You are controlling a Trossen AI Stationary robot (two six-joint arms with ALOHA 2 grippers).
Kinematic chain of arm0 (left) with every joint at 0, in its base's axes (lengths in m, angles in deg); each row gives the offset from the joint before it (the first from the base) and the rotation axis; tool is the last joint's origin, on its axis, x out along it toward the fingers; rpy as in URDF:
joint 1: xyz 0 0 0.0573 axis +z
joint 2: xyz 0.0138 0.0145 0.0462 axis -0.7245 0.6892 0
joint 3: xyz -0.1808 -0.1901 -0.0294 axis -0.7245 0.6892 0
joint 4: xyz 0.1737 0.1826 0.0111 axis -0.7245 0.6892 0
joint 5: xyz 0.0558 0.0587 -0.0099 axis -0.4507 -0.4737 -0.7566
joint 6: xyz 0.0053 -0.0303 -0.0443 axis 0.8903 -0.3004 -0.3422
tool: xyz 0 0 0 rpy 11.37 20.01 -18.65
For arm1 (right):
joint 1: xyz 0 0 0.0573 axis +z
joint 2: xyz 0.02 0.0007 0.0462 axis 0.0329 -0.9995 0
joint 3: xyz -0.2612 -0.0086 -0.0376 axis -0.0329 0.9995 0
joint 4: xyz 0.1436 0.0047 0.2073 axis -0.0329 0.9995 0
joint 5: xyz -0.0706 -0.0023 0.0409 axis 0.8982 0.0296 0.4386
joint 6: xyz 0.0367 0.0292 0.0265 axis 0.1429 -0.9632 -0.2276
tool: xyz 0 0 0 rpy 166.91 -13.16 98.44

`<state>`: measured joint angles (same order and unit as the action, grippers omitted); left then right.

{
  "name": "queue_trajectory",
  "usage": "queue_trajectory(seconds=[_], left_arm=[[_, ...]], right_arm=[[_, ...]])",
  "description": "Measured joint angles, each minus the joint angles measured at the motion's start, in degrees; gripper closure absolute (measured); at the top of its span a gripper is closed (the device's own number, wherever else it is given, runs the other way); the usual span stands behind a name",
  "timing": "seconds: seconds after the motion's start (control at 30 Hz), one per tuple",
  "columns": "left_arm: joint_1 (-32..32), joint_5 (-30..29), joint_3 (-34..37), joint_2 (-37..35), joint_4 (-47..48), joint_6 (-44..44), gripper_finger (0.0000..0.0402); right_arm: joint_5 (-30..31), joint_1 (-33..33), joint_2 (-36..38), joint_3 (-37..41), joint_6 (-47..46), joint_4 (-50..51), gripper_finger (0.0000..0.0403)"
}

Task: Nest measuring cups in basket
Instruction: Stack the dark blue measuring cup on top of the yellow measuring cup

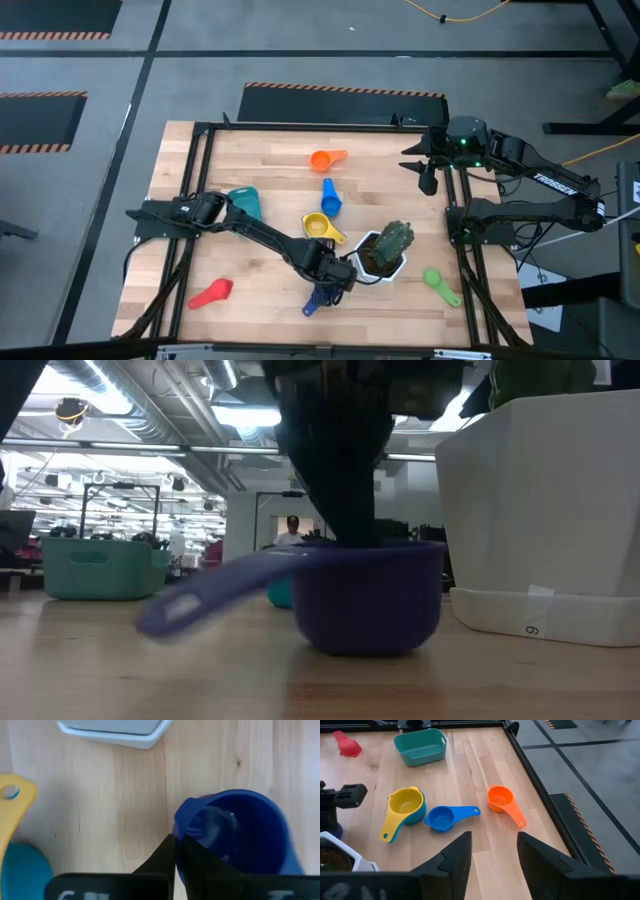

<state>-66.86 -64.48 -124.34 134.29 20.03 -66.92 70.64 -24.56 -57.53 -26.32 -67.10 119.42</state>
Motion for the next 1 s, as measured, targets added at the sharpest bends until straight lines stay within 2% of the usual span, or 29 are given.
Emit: queue_trajectory(seconds=[0.17,0.33,0.43,0.63,0.77,1.0], left_arm=[[0.4,0.6,0.0,-3.5,2.8,-5.0,0.0396],[1.8,-0.5,0.0,-10.4,7.5,-11.9,0.0396],[3.2,-3.9,0.0,-14.6,10.7,-19.4,0.0398],[5.2,-15.7,-0.1,-21.5,21.0,-39.2,0.0395],[5.4,-19.8,-0.1,-22.5,27.3,-49.1,0.0396],[5.6,-20.2,0.0,-19.7,30.1,-60.7,0.0396]], right_arm=[[0.0,0.0,0.0,0.0,0.0,0.0,0.024],[0.0,0.0,0.0,0.0,0.0,0.0,0.024],[0.0,0.0,0.0,0.0,-0.1,0.0,0.024],[0.1,0.0,0.0,0.0,-0.2,-0.4,0.024],[0.1,0.0,0.0,0.0,-0.2,-0.6,0.024],[0.1,0.0,0.0,0.0,0.0,-0.5,0.024]])
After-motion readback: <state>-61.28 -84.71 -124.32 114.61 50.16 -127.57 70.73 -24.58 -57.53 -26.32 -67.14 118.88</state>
